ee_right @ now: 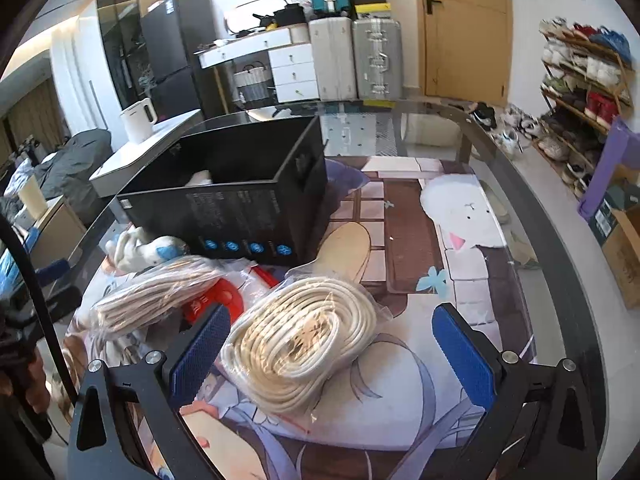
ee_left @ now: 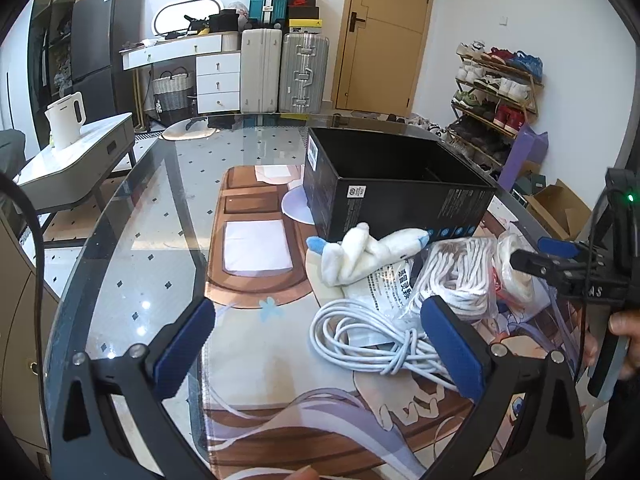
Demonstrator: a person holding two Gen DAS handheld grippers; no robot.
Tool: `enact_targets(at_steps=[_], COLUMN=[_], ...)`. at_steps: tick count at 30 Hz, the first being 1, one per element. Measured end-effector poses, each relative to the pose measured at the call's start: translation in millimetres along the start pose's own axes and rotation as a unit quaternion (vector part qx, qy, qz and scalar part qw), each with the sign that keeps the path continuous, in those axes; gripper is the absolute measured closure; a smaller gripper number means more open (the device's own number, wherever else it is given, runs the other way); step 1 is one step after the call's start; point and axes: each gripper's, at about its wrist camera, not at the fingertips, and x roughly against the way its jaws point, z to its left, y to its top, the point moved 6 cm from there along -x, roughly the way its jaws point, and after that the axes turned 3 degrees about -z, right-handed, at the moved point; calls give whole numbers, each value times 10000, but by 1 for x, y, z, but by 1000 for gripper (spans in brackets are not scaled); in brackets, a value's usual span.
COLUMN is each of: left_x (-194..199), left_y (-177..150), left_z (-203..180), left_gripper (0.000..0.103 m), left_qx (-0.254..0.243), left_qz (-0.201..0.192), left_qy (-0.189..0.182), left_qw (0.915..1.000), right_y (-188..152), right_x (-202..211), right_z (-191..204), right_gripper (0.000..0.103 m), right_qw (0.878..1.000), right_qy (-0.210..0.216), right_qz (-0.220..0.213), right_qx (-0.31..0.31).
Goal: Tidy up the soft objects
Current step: 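Move the right tool toward the bag of white rope while the left tool approaches the white cable coil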
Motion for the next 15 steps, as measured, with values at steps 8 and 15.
enact_targets(at_steps=[8,15], left_x=[0,-1], left_y=[-1,-3], left_z=[3,4], left_gripper=[0,0], left_qx=[72,64], left_qz=[-49,-11], left_qy=[30,24], left_qw=[10000,10000], right_y=[2,-1], right_x=[-16,-23], right_z=[-9,-5], right_gripper=[1,1], right_qw=[9982,9981], right_qy=[-114,-224], right_qz=[263,427], right_qx=[-524,-379])
